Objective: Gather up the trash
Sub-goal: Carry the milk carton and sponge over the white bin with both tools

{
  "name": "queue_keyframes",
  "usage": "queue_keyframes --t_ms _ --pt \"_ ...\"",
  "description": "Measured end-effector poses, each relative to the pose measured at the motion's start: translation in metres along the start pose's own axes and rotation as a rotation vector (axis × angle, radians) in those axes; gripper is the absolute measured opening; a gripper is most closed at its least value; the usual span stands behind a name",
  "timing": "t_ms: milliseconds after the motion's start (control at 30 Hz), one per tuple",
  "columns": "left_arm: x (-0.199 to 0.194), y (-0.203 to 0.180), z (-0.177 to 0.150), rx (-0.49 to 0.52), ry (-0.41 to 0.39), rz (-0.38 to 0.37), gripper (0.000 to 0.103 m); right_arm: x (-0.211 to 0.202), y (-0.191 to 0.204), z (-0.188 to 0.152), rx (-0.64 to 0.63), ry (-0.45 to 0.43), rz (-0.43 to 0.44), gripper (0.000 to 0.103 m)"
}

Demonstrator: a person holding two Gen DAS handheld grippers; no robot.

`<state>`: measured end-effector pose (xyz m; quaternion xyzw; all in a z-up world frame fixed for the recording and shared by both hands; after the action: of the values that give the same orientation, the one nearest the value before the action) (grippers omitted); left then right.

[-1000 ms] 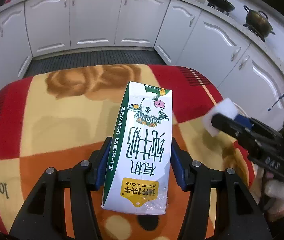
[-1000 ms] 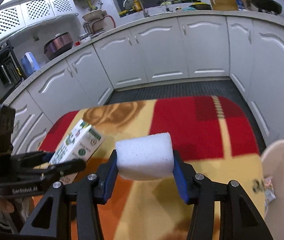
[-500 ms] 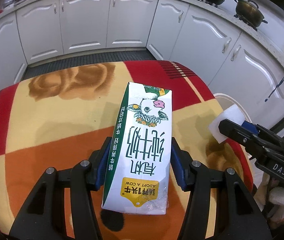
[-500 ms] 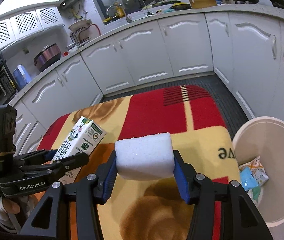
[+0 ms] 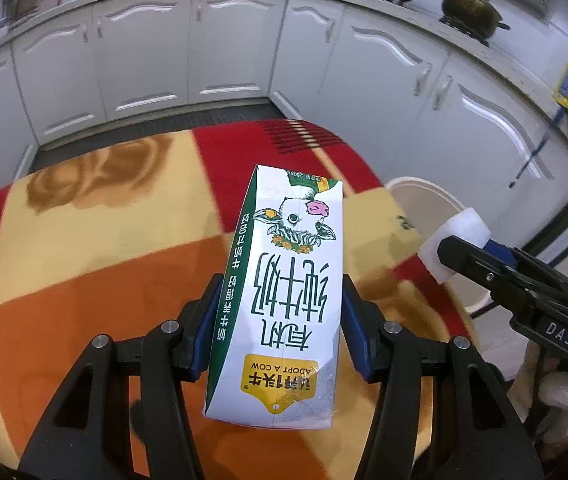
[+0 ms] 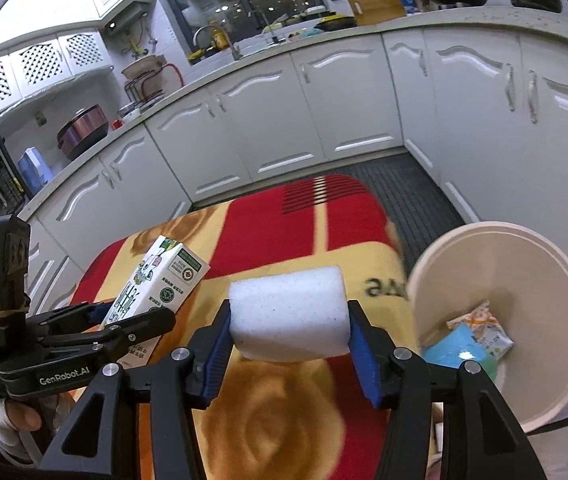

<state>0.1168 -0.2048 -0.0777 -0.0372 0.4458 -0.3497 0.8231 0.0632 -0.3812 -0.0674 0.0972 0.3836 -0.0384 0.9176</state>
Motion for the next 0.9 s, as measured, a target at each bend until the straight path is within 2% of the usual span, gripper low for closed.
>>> queue_keyframes --t_ms 533,900 --pt "0.059 -0.086 0.02 0.078 0.077 -0.131 0.053 -0.021 -0.099 -0.015 0.139 0.001 -0.15 0.054" --pt "0.105 -0.123 0.034 0.1 0.106 -0.155 0.053 -0.012 -0.152 -0.029 0.208 0.04 -0.208 0.054"
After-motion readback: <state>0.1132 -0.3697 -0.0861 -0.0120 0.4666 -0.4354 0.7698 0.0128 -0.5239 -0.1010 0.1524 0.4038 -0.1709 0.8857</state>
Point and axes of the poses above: each gripper's, at about its wrist camera, not at the fingertips, and x roughly the way its jaws point, y to its left, z to its top, the point moved 2 cm from there along x, roughly the way its jaws point, and after that the axes turned 14 degrees about -z, right-handed, at the moved point
